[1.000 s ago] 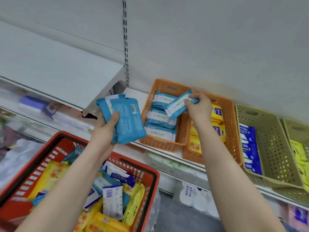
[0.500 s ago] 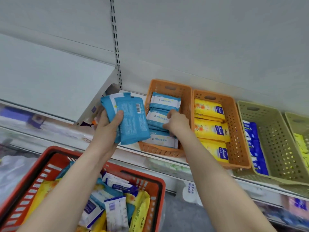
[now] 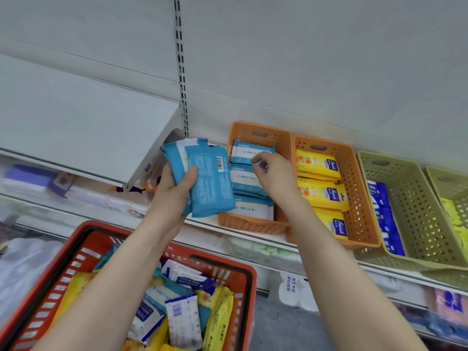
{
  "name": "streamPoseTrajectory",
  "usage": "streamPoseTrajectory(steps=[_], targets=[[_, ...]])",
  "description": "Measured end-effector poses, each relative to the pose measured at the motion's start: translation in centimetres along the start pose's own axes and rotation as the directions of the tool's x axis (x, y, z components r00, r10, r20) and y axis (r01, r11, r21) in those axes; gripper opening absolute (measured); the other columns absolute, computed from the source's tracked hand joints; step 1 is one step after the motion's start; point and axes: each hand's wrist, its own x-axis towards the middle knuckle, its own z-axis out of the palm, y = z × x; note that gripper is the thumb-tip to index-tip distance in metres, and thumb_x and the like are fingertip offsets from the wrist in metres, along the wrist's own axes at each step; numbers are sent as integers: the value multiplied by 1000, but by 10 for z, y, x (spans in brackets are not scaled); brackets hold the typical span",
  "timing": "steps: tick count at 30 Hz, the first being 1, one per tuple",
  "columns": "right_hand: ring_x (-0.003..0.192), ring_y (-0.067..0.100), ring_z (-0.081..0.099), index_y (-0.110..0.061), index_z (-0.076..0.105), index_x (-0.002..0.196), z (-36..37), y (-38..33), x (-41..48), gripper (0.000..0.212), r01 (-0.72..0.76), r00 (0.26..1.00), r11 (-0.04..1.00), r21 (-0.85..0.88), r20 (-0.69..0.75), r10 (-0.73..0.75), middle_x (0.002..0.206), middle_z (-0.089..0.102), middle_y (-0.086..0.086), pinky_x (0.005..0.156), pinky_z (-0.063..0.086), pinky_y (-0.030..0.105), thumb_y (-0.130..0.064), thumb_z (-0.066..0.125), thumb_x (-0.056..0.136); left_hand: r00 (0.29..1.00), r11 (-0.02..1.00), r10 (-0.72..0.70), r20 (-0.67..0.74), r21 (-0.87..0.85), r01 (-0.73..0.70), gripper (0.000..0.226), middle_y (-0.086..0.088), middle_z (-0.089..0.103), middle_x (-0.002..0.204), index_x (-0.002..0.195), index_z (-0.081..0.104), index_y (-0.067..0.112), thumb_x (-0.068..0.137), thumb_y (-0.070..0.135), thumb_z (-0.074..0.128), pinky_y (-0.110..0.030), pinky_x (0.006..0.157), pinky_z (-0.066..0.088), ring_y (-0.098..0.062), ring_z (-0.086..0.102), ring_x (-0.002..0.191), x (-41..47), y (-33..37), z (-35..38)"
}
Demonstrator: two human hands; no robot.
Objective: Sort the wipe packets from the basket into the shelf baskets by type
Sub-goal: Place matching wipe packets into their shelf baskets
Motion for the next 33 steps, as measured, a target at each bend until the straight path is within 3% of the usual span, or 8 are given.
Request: streamPoseTrajectory(steps=[3, 7, 12, 15, 18, 21, 24, 33], targets=[[77, 10, 65, -19, 69, 96, -25, -32, -21, 23, -101, 990, 862, 497, 138, 37, 86, 71, -4, 65, 51, 29, -40, 59, 94, 1000, 1000, 20, 6, 13, -20, 49, -2, 67, 125, 134, 48, 19, 88, 25, 63, -39, 80, 59, -22, 67, 112, -5, 3, 7], [76, 9, 67, -12, 68, 102, -31, -48, -42, 28, -244, 930, 737, 630, 367, -6, 88, 73, 0, 64, 52, 29, -31, 76, 83, 999, 999, 40, 18, 29, -41, 42, -7, 67, 125, 132, 48, 14, 93, 18, 62, -41, 80, 59, -25, 68, 110, -9, 7, 19], [74, 9, 70, -16, 61, 99, -46, -39, -48, 12, -77, 997, 475, 877, 56, 57, 85, 73, -2, 58, 54, 26, -11, 68, 90, 999, 997, 6, -38, 74, -3, 26, 5, 68, 114, 129, 46, 25, 103, 21, 49, -30, 66, 60, -10, 70, 91, -12, 9, 24], [87, 13, 67, -25, 63, 100, -49, -35, -49, 13, 246, 951, 711, 659, -308, -44, 95, 71, -9, 73, 57, 39, -22, 69, 89, 998, 996, -58, -3, 74, 58, 30, 2, 69, 116, 129, 47, 25, 101, 35, 49, -31, 70, 60, -11, 72, 91, -16, 8, 29], [85, 5, 63, -29, 70, 91, -40, -45, -60, 11, 248, 969, 837, 488, -107, -225, 91, 70, -9, 80, 52, 35, -38, 62, 92, 993, 995, -48, 112, 87, 38, 59, -8, 68, 123, 133, 48, 18, 86, 50, 65, -42, 83, 59, -23, 70, 105, -19, 5, 37], [83, 5, 64, -23, 73, 87, -30, -45, -69, 17, 148, 966, 803, 578, 88, -241, 87, 71, -3, 78, 53, 31, -29, 59, 97, 995, 997, -25, 92, 80, 17, 64, -14, 66, 126, 137, 46, 13, 83, 32, 75, -44, 84, 58, -28, 68, 109, -18, -3, 36], [90, 8, 62, -27, 67, 104, -31, -33, -65, 27, 107, 989, 737, 667, 6, -149, 99, 61, -4, 78, 54, 25, -5, 65, 89, 998, 998, -52, 47, 36, 51, 49, -12, 67, 123, 136, 46, 13, 91, 15, 66, -40, 79, 59, -25, 69, 105, -16, -6, 30], [88, 18, 68, -15, 70, 105, -40, -30, -54, 23, -88, 947, 720, 689, 283, -155, 101, 74, 10, 85, 55, 41, -15, 77, 83, 998, 994, 56, 29, 89, -58, 54, -6, 68, 117, 130, 47, 10, 83, 18, 72, -36, 78, 60, -19, 70, 102, -12, -1, 33]])
